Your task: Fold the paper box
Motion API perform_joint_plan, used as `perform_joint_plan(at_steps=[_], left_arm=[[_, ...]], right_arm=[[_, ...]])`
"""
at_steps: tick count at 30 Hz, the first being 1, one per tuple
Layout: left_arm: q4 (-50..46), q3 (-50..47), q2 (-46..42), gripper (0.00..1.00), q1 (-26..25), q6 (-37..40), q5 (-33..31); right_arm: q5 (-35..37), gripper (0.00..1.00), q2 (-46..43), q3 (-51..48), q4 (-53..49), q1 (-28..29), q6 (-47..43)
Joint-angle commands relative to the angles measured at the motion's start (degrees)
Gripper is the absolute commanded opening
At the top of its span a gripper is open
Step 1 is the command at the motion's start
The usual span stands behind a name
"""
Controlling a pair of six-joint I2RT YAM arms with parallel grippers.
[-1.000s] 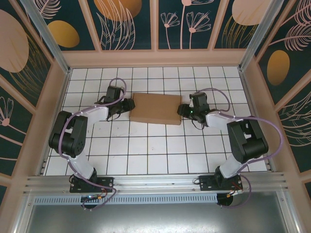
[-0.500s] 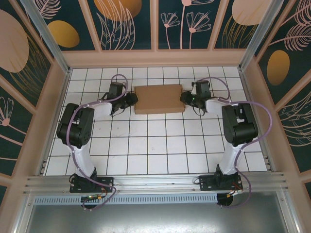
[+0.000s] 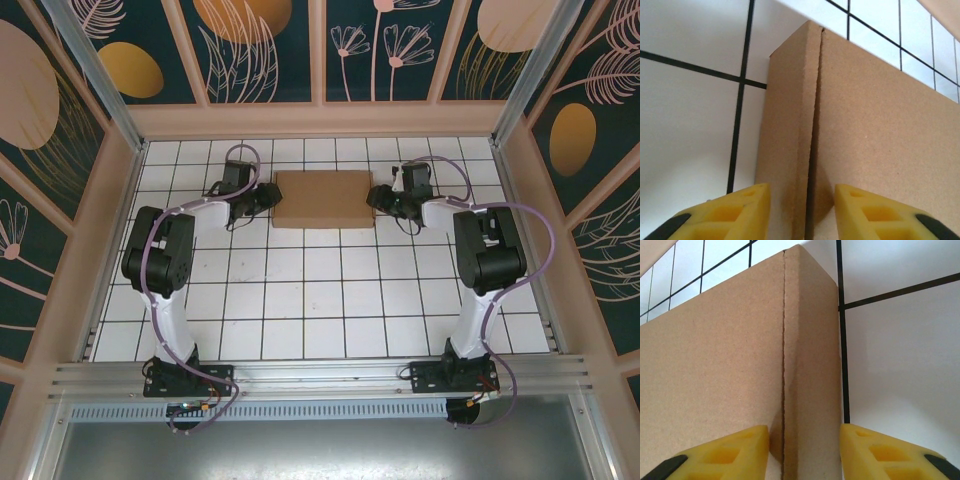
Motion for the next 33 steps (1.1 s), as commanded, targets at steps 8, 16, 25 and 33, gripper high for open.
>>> perform_joint_plan(at_steps=[8, 16, 25, 33], left_arm=[[-5.2, 0.9, -16.9, 0.99, 3.7, 8.3, -5.8], [20.3, -24.5, -44.2, 0.99, 4.7, 15.1, -26.0], [44.0, -47.6, -44.8, 0.99, 6.0, 41.7, -42.2], [58.0, -53.1, -32.8, 0.99, 12.4, 32.5, -31.7]], right_arm=[[12.4, 0.77, -13.7, -0.4, -7.0, -0.6, 0.4], [27.9, 0.99, -34.9, -9.2, 4.3, 5.6, -15.3], [34.2, 0.99, -43.3, -34.8, 36.3, 4.1, -34.0], [36.4, 0.99, -35.6, -46.3, 49.0, -6.5, -28.2]])
